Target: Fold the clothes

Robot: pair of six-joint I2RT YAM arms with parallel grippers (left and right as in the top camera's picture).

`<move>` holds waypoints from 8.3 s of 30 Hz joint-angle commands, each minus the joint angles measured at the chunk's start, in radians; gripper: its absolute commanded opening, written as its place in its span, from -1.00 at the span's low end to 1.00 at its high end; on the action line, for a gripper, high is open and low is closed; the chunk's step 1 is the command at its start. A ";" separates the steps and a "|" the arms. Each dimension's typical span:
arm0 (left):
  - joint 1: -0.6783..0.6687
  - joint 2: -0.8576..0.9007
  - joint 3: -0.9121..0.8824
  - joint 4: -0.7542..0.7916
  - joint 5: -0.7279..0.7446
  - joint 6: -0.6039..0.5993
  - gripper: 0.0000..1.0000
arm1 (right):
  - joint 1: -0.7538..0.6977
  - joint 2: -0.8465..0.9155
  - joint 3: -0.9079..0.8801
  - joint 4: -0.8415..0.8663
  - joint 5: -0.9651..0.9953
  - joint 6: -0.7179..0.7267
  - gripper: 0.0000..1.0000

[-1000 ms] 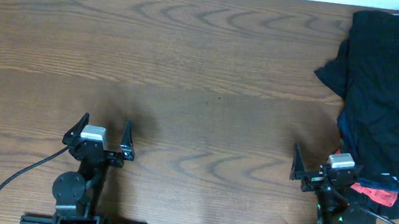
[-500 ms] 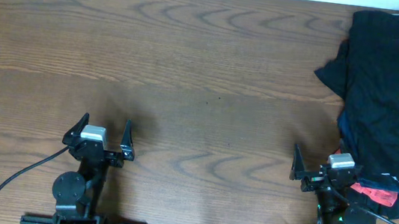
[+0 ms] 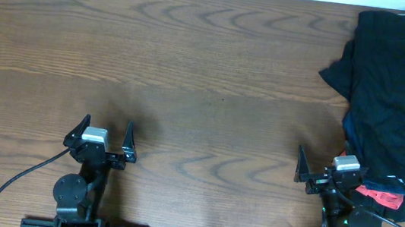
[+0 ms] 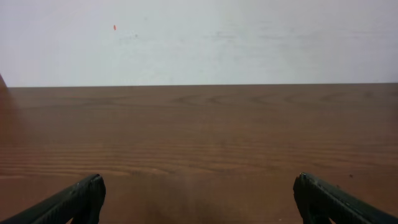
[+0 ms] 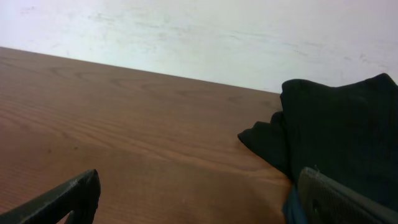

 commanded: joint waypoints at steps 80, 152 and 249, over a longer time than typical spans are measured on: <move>-0.004 -0.007 -0.011 0.024 0.022 -0.186 0.96 | 0.001 0.236 -0.002 0.461 -0.048 0.078 0.98; -0.192 1.723 1.396 -0.512 0.068 -0.233 0.96 | -0.183 2.071 1.669 -0.137 0.219 -0.148 0.75; 0.171 1.537 1.396 -0.761 0.527 0.239 0.91 | 0.587 1.901 1.669 -0.478 -0.243 -0.212 -0.98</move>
